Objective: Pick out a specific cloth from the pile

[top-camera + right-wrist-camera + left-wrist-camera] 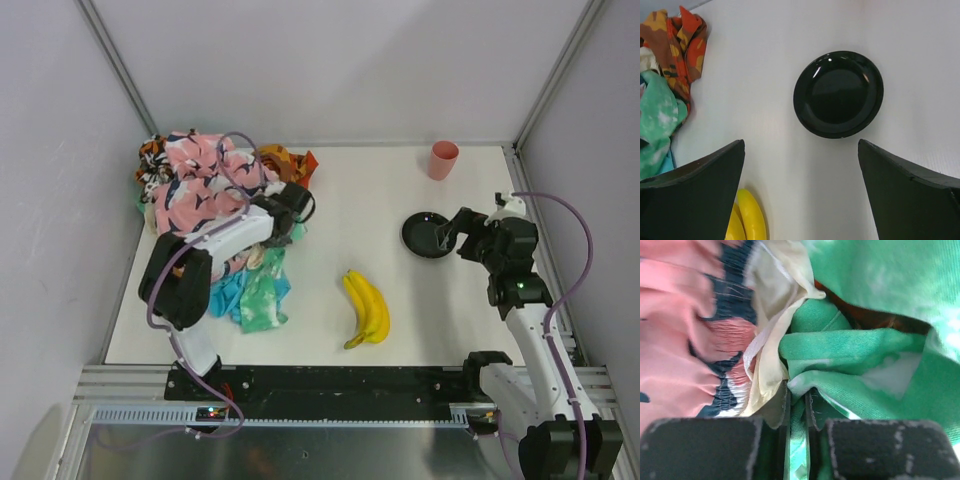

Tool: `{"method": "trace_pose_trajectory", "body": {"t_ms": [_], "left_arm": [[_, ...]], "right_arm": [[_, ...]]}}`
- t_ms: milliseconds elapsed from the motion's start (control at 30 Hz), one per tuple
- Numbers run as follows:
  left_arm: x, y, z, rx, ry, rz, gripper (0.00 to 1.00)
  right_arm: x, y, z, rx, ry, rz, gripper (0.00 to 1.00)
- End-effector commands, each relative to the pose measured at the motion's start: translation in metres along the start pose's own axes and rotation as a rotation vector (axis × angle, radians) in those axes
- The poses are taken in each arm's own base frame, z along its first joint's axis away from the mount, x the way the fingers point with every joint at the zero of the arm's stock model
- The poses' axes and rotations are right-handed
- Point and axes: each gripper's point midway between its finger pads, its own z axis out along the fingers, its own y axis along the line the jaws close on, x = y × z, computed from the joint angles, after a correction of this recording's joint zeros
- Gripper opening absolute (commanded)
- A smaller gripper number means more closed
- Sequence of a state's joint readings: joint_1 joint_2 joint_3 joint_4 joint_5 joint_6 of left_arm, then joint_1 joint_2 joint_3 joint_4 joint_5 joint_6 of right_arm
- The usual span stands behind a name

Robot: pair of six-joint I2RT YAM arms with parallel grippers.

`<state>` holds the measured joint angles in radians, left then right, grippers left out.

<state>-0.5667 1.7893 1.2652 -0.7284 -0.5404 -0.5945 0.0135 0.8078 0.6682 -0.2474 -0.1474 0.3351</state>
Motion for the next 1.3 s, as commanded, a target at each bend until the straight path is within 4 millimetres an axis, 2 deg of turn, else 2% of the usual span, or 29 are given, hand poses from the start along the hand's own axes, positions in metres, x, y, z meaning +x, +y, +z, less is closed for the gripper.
{"method": "trace_pose_trajectory", "body": {"t_ms": [0, 100, 200, 300, 367, 433, 500, 600, 667, 700, 767, 900, 1000, 1100, 1267], "left_arm": [[-0.101, 0.079, -0.047, -0.117, -0.250, -0.240, 0.06], [-0.143, 0.132, -0.060, -0.179, -0.324, -0.357, 0.04], [-0.170, 0.195, -0.059, -0.323, -0.365, -0.464, 0.03], [-0.183, 0.245, -0.048, -0.396, -0.361, -0.574, 0.03], [-0.184, 0.268, -0.034, -0.394, -0.337, -0.647, 0.03], [-0.183, 0.282, -0.019, -0.388, -0.309, -0.701, 0.03], [-0.180, 0.289, -0.003, -0.367, -0.275, -0.736, 0.03], [-0.174, 0.292, 0.016, -0.344, -0.232, -0.771, 0.02], [-0.170, 0.294, 0.026, -0.335, -0.209, -0.789, 0.02], [-0.168, 0.295, 0.030, -0.329, -0.197, -0.794, 0.02], [-0.165, 0.295, 0.039, -0.321, -0.177, -0.799, 0.02], [-0.162, 0.293, 0.048, -0.310, -0.153, -0.806, 0.02], [-0.162, 0.290, 0.052, -0.291, -0.143, -0.810, 0.02], [-0.162, 0.286, 0.054, -0.273, -0.137, -0.812, 0.02], [-0.165, 0.281, 0.055, -0.241, -0.133, -0.816, 0.03]], "right_arm": [[-0.003, 0.025, 0.006, -0.099, -0.019, -0.090, 0.99], [0.005, 0.048, 0.012, -0.157, -0.013, -0.166, 0.99], [0.018, 0.080, 0.021, -0.256, 0.003, -0.228, 0.99], [0.035, 0.132, 0.021, -0.456, 0.018, -0.295, 0.99], [0.052, 0.170, 0.019, -0.594, 0.038, -0.333, 0.99], [0.072, 0.206, 0.019, -0.705, 0.061, -0.369, 0.99], [0.090, 0.243, 0.023, -0.795, 0.077, -0.390, 0.99], [0.130, 0.304, 0.030, -0.951, 0.149, -0.409, 0.99], [0.157, 0.338, 0.037, -1.030, 0.204, -0.425, 0.99], [0.176, 0.348, 0.045, -1.044, 0.240, -0.438, 0.99], [0.202, 0.372, 0.053, -1.067, 0.272, -0.477, 0.99], [0.245, 0.409, 0.070, -1.059, 0.322, -0.575, 0.99], [0.283, 0.416, 0.082, -1.018, 0.409, -0.664, 0.99], [0.318, 0.413, 0.089, -0.974, 0.490, -0.755, 0.99], [0.355, 0.403, 0.081, -0.948, 0.520, -0.912, 0.96]]}}
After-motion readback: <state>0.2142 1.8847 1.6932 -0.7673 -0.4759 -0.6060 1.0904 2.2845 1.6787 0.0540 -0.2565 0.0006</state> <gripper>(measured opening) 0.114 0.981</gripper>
